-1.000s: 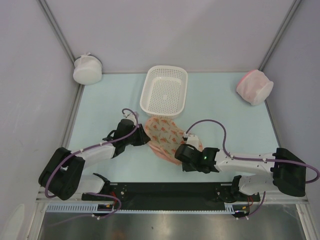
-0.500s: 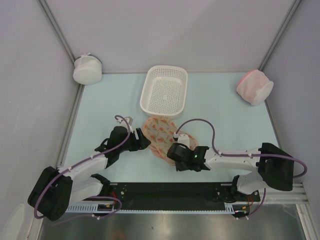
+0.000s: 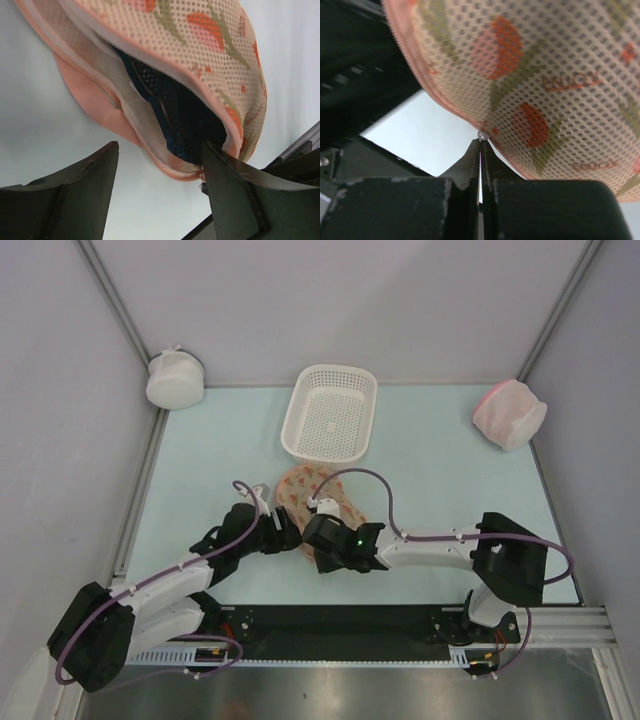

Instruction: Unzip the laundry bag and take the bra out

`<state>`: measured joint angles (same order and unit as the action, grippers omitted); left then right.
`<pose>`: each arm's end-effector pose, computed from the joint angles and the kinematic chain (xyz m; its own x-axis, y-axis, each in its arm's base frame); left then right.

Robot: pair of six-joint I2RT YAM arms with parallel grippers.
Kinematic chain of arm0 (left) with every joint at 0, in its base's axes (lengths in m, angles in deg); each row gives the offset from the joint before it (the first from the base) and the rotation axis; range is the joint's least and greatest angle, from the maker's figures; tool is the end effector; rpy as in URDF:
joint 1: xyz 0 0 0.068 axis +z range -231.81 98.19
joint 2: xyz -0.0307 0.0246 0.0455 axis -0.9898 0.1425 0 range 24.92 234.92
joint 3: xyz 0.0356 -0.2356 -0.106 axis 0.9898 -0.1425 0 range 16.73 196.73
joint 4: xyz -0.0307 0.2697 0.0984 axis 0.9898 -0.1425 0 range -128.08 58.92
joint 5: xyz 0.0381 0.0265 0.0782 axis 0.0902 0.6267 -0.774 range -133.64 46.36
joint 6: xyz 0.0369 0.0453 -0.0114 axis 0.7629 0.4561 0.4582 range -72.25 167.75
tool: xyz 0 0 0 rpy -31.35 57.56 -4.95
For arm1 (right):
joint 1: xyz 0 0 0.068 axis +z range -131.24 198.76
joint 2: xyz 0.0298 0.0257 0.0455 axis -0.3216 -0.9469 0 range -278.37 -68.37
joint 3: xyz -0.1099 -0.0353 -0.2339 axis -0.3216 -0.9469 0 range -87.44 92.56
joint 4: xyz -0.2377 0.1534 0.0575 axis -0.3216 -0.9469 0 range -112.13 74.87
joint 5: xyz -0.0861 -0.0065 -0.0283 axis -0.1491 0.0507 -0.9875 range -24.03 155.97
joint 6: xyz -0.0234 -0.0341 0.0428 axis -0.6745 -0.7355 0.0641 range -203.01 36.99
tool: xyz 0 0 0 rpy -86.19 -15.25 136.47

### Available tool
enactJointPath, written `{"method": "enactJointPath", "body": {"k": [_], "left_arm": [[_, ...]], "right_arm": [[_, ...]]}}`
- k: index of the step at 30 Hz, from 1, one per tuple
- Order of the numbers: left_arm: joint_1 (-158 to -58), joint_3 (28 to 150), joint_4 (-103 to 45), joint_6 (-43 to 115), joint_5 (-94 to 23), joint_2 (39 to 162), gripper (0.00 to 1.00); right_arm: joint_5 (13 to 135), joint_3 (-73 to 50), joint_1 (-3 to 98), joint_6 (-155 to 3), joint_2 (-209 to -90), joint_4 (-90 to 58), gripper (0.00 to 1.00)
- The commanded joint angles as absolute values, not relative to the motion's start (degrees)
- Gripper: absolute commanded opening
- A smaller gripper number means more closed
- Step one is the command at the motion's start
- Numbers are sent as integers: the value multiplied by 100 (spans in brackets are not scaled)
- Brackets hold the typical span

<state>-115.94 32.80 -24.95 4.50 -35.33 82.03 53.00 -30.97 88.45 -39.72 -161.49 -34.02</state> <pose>0.1830 -0.1317 0.1231 -0.7926 -0.2817 -0.5408 0.1515 0.7681 -0.6221 0.1323 0.3296 0.1533 -0.8047 -0.2494 -0.5387 -0.4370 0.8631 0.2532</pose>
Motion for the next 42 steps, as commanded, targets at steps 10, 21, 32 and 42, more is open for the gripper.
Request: {"method": "enactJointPath", "body": {"k": [10, 21, 32, 42], "left_arm": [[-11697, 2675, -2615, -340, -3319, 7222, 54], [-11705, 2314, -3952, -735, -3468, 5640, 54], [-11714, 2595, -3961, -736, -3494, 5436, 54], [-11714, 2666, -2819, -745, -3644, 6227, 54]], "right_arm": [[5683, -2416, 8881, -4381, -16646, -2594, 0], [5718, -2469, 8881, -4293, -16655, -2515, 0], [5736, -2468, 8907, -4293, -16672, -2532, 0], [5709, -2495, 8925, -4284, -16628, -2559, 0]]}}
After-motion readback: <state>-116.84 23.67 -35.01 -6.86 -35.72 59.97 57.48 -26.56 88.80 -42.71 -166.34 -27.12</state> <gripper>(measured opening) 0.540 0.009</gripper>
